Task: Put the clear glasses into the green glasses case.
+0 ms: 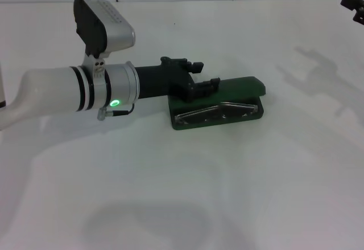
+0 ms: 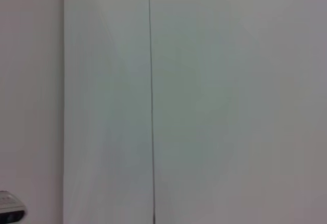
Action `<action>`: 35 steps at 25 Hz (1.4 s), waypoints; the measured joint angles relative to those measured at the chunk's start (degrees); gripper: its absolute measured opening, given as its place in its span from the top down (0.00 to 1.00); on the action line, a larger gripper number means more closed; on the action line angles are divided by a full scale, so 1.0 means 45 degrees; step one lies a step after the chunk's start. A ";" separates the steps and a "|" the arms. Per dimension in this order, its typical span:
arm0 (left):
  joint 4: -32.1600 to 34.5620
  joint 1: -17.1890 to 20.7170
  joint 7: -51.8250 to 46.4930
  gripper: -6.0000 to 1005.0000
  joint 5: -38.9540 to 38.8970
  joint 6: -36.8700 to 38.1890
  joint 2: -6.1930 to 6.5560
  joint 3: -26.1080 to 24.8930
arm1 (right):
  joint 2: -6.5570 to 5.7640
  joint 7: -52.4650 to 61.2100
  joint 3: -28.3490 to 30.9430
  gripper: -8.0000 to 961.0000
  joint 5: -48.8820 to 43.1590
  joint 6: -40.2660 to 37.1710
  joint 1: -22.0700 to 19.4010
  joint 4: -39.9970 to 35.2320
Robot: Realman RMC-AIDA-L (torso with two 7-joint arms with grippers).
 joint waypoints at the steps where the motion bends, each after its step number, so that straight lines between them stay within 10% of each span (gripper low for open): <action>1: -0.0015 0.0021 0.0002 0.40 0.0031 -0.0001 -0.0005 -0.0001 | 0.0000 -0.0044 -0.0044 0.22 0.0000 0.0105 0.0009 0.0001; 14: 0.0054 0.0482 0.0848 0.40 -0.0817 0.0954 -0.0014 -0.0139 | -0.0098 -0.0359 -0.1107 0.22 -0.0008 0.0757 0.0209 0.0039; 23: -0.0044 0.2683 0.3524 0.40 -0.2397 0.8312 0.0348 -0.0039 | -0.1532 0.0149 -0.4098 0.21 -0.0641 -0.3109 0.0511 0.0116; 35: -0.0101 0.3550 0.4628 0.26 -0.1727 1.0254 0.0559 -0.0002 | -0.1171 0.0244 -0.4204 0.21 -0.1293 -0.3878 0.0869 0.0193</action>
